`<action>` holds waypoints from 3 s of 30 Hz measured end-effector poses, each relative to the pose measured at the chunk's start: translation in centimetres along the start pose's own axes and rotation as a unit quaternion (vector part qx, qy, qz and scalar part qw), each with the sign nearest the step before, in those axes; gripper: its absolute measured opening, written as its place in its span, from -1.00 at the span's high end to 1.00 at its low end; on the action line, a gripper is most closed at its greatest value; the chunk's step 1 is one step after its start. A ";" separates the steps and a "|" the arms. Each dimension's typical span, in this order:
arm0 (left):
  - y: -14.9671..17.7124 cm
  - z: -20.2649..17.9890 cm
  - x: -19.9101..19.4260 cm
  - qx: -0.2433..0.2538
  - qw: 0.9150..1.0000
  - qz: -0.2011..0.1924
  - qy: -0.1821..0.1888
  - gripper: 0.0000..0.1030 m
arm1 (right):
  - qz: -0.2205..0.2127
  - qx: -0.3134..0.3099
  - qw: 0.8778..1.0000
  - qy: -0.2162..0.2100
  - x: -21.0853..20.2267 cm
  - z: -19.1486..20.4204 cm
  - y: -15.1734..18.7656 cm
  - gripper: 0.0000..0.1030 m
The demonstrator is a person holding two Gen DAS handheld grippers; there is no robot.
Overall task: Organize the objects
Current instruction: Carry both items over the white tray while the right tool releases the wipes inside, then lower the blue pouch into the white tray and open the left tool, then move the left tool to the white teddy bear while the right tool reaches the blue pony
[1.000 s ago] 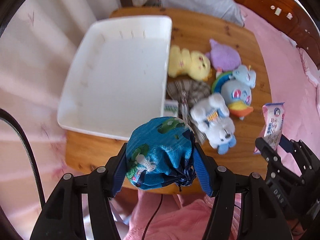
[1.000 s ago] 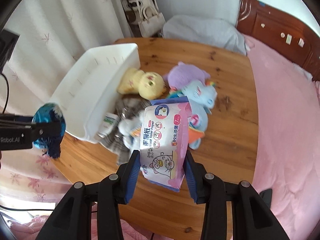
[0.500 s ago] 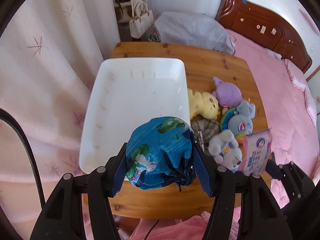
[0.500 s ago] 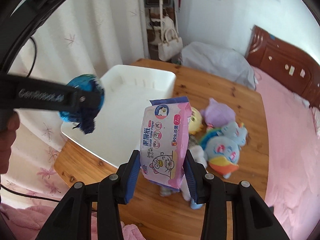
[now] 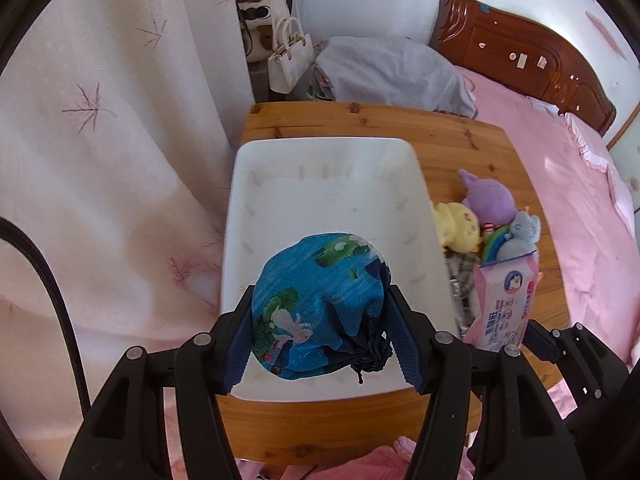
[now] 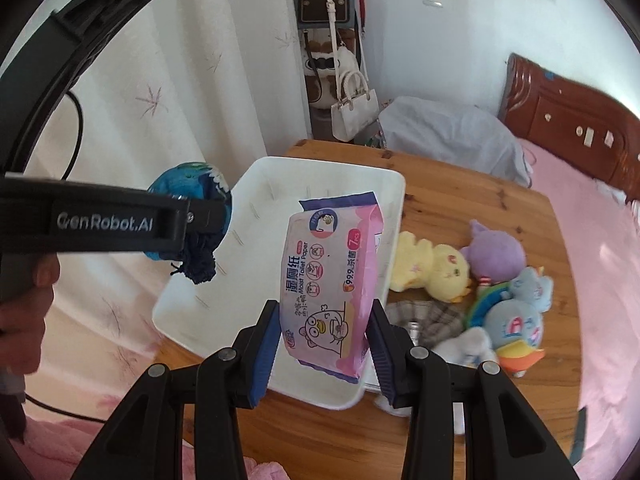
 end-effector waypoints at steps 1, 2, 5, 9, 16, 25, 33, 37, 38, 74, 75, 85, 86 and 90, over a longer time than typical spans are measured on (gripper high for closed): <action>0.0 0.3 0.2 0.004 1.000 0.000 -0.002 -0.26 | 0.000 0.008 1.000 0.000 0.3 0.3 -0.1 0.16; -0.1 0.7 0.3 0.007 1.000 0.000 -0.003 -0.26 | 0.000 0.013 1.000 0.000 0.6 0.5 -0.1 0.15; -0.1 1.1 0.5 0.022 1.000 0.002 -0.007 -0.26 | -0.003 0.025 1.000 -0.001 1.3 1.0 -0.3 0.15; 0.0 1.5 0.8 0.046 0.999 0.003 -0.003 -0.26 | -0.006 0.043 0.999 -0.004 2.3 1.4 -0.4 0.15; 0.0 1.2 0.6 0.079 0.997 -0.006 -0.002 -0.28 | -0.005 0.070 0.997 0.002 3.3 1.1 -0.5 0.02; -0.1 1.0 0.3 0.096 0.995 -0.014 0.004 -0.32 | -0.021 0.090 0.996 -0.004 2.4 0.3 -0.2 -0.44; -0.3 0.9 -0.4 0.085 0.996 -0.037 -0.001 -0.45 | -0.047 0.094 0.994 -0.015 0.5 -0.7 0.3 -0.57; -0.7 0.5 -0.8 0.069 0.997 -0.042 0.013 -0.46 | -0.060 0.080 0.995 -0.019 -0.8 -1.7 0.5 -0.57; -0.8 0.3 -0.9 0.062 0.997 -0.044 0.015 -0.46 | -0.062 0.078 0.995 -0.021 -1.2 -1.9 0.6 -0.57; 2.0 -17.5 -0.6 0.105 0.990 -0.038 0.082 -0.46 | -0.036 0.034 0.997 -0.051 -5.5 -19.9 0.1 -0.58; 2.3 -17.9 -0.3 0.105 0.991 -0.034 0.081 -0.46 | -0.030 0.036 0.998 -0.053 -5.2 -20.4 0.2 -0.58; 4.6 -21.1 2.8 0.105 0.990 0.035 0.087 -0.46 | 0.056 0.122 0.988 -0.082 -1.3 -26.5 0.9 -0.58; 4.8 -21.4 3.1 0.106 0.990 0.042 0.086 -0.46 | 0.071 0.137 0.984 -0.087 -0.6 -27.2 1.1 -0.58; 5.9 -22.5 4.4 0.113 0.988 0.072 0.082 -0.47 | 0.104 0.167 0.976 -0.093 1.3 -28.7 1.6 -0.58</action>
Point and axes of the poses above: each gripper's, at about its wrist camera, not at the fingertips, and x roughly the way its jaws point, z to its left, y to its underside, the point moved 4 cm from there along x, roughly the way its jaws point, and after that the axes turned 6 degrees about x, right-handed, at the moved point
